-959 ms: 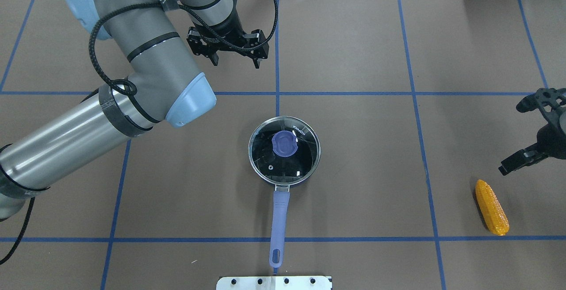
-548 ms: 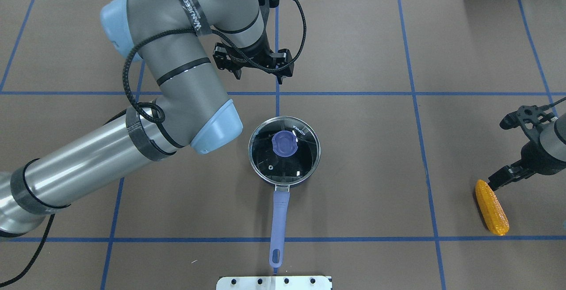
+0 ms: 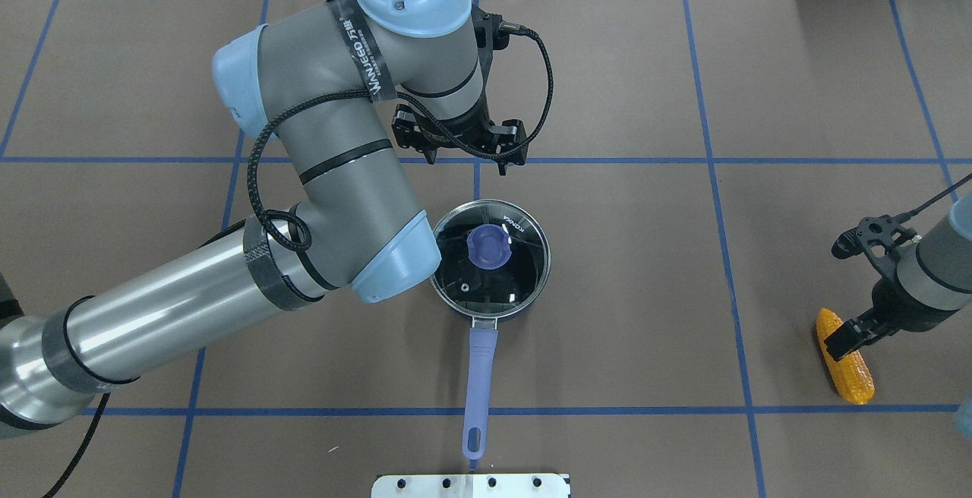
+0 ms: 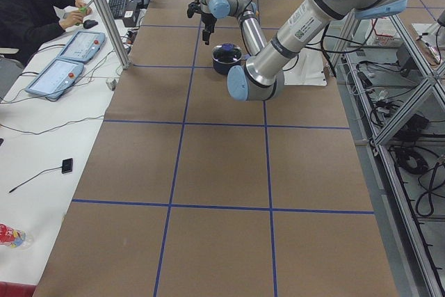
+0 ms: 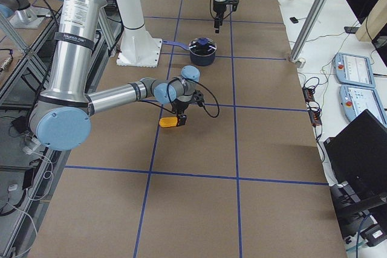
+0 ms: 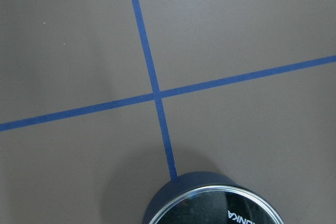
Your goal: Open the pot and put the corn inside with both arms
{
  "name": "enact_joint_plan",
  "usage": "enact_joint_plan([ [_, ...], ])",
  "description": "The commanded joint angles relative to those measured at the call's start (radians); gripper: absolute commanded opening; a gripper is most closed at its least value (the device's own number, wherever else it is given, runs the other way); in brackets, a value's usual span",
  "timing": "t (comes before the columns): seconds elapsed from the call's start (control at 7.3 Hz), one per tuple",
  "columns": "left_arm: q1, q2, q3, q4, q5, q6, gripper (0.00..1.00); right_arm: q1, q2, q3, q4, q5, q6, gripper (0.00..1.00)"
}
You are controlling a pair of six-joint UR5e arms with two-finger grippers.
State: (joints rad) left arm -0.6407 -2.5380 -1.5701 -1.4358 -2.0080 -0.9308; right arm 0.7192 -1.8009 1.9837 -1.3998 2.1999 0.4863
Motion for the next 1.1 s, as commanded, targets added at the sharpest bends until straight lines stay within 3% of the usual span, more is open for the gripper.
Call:
enact_joint_plan([
  [0.0, 0.007, -0.001, 0.004, 0.000, 0.000, -0.003, 1.00, -0.085, -0.011, 0.006, -0.002, -0.008, 0.079, 1.00],
  [0.55, 0.007, 0.007, 0.002, 0.000, 0.000, -0.003, 1.00, -0.093, -0.041, 0.009, 0.008, -0.009, 0.081, 1.00],
  [0.96, 0.007, 0.010, 0.004, -0.002, 0.002, -0.002, 1.00, -0.090, -0.032, 0.007, 0.010, -0.011, 0.074, 0.88],
])
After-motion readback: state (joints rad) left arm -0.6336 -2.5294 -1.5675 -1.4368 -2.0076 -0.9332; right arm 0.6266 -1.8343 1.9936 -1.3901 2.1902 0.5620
